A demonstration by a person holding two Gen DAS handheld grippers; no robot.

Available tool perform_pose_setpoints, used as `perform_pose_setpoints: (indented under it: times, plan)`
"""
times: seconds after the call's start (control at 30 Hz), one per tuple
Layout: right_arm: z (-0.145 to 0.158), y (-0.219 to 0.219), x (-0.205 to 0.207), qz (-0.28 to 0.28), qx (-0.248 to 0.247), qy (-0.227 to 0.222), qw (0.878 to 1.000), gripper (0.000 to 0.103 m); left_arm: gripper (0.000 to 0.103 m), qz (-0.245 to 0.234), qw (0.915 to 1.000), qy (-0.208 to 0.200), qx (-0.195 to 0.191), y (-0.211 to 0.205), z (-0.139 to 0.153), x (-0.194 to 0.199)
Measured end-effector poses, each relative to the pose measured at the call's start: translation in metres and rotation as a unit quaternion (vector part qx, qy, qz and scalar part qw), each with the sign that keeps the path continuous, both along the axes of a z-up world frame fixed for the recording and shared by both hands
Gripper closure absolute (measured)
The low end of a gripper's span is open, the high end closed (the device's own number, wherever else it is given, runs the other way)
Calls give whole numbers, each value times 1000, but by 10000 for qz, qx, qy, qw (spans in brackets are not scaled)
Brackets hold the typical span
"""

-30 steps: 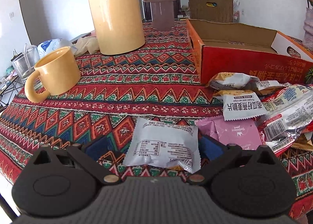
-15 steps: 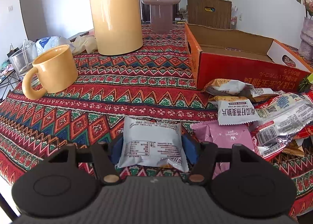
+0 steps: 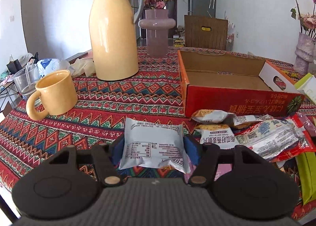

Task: Organize snacks
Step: 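Carry the white sachet and green bar over the cardboard box with both grippers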

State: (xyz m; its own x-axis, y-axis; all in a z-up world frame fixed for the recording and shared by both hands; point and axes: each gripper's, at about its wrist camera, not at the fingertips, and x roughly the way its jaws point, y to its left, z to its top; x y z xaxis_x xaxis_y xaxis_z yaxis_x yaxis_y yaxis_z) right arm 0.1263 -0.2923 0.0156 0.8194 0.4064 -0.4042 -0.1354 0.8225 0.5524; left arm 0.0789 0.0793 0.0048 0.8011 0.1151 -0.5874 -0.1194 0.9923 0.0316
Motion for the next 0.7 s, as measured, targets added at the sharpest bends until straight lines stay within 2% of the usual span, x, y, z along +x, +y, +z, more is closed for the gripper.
perform_pose_setpoints:
  times: [0.23,0.7]
  plan:
    - [11,11,13,27,104,-254,9996,86,39,-236,9992,-256,-184,-21,18,14]
    - [23,31,66,-4,318,-380,9988,86,39,-529,9969,-496,-311,-59,43,64]
